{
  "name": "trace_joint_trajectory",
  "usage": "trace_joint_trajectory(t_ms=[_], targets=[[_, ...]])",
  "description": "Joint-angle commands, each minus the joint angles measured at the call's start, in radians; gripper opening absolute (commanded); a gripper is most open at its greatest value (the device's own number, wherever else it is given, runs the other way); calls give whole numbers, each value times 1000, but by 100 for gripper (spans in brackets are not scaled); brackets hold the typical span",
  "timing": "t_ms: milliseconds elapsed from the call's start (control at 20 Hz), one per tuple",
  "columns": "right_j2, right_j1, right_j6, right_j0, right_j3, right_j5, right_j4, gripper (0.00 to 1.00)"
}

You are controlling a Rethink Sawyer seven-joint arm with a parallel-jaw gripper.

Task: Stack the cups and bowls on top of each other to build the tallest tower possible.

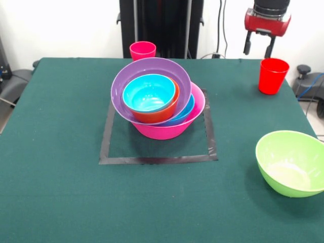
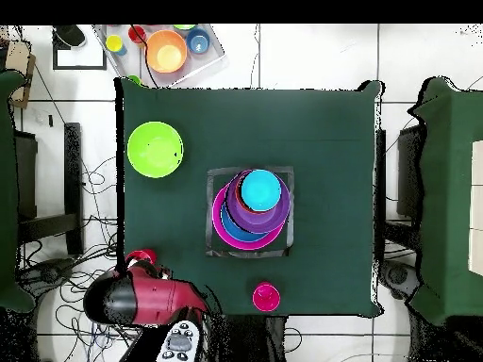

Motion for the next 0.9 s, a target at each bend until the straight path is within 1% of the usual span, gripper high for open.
trace_joint_trajectory(t_ms=[50,250,500,750,900], targets=[[49,96,108,6,-74,-65,-41,100],[55,97,143,36,-73,-65,-12,100],[27,42,172,94,-64,16,24,100],[34,41,174,97,-61,9,28,100],[43,50,171,89,-54,-17,21,100]])
